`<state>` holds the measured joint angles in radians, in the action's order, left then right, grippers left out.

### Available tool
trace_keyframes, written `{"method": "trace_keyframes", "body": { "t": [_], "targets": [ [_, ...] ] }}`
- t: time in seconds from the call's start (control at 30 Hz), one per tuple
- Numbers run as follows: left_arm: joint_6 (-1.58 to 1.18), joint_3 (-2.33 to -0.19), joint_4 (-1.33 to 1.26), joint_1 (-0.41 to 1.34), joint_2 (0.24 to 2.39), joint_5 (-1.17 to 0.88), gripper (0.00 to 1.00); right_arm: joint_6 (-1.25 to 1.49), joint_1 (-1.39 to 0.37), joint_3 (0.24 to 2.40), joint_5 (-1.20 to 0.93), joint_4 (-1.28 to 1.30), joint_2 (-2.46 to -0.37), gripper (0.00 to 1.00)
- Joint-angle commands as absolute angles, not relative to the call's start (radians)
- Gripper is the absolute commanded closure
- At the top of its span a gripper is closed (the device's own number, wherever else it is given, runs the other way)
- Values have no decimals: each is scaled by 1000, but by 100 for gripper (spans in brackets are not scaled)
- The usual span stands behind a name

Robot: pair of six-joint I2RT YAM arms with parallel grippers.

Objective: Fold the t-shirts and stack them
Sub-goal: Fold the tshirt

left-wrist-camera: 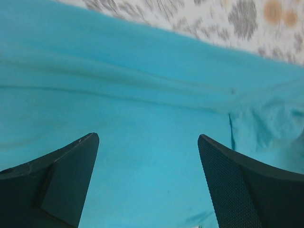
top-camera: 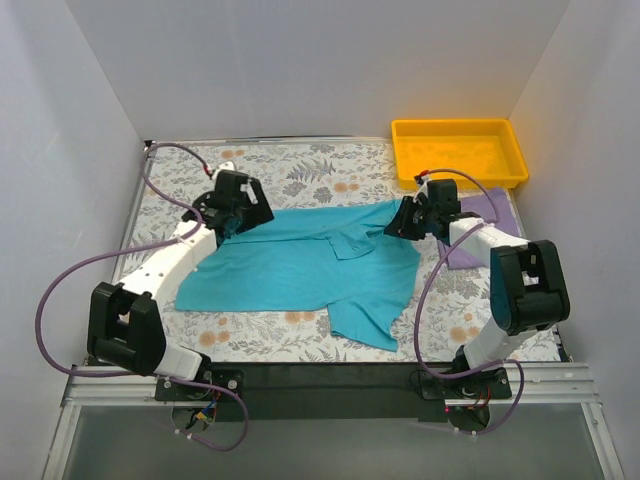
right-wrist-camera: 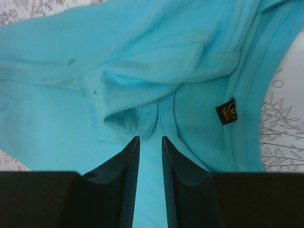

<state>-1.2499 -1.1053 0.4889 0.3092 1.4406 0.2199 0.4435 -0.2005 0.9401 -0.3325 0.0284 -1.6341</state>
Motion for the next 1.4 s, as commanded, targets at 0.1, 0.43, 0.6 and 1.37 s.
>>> {"method": "trace_keyframes", "body": {
  "t": [0.1, 0.43, 0.6, 1.37],
  "targets": [
    [-1243, -983, 495, 454, 1371, 239, 21, 549, -250, 894, -365, -93, -1672, 73],
    [-1256, -936, 515, 479, 1359, 209, 21, 637, -302, 937, -313, -133, -1784, 73],
    [-1255, -925, 525, 480, 1350, 207, 21, 655, -314, 953, -281, -129, -1802, 72],
    [-1261, -897, 523, 482, 1336, 195, 21, 635, -365, 1038, -160, 30, -1740, 99]
  ]
}}
